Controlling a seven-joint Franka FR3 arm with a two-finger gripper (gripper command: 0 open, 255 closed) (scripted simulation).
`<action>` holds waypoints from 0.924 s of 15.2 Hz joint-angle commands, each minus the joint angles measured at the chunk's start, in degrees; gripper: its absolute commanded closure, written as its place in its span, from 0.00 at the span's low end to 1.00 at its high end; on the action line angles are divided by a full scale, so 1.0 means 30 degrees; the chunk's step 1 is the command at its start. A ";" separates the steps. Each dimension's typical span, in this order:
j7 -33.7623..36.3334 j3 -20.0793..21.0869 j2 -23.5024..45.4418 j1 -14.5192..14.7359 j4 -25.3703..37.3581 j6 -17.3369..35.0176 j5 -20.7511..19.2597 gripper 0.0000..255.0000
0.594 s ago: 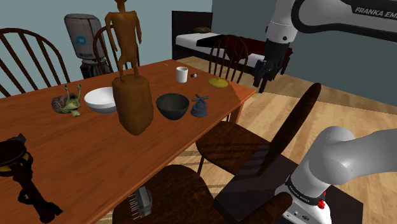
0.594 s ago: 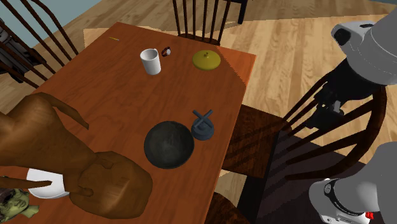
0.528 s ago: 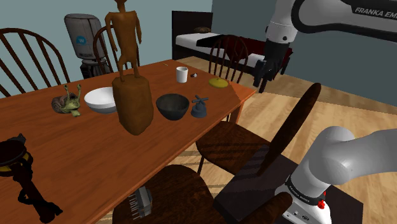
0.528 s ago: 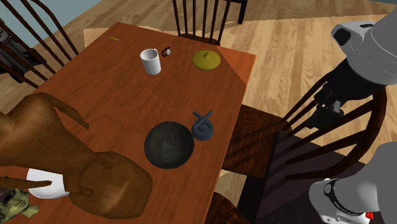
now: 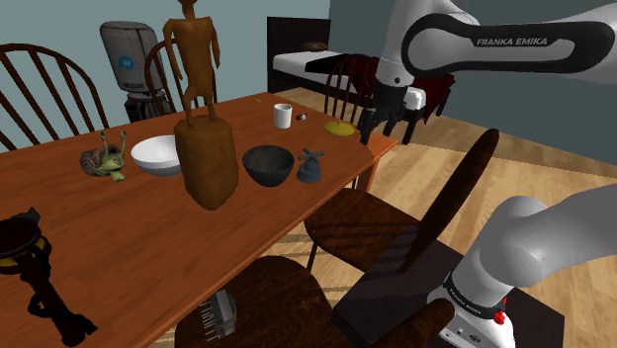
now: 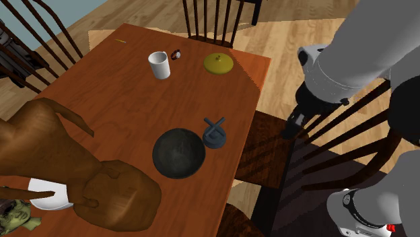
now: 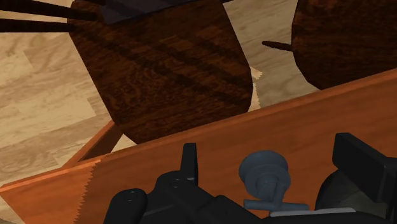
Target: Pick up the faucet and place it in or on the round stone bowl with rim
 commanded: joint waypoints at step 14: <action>0.3577 0.1103 0.9867 -0.0255 0.3530 0.7050 -0.0049 0.00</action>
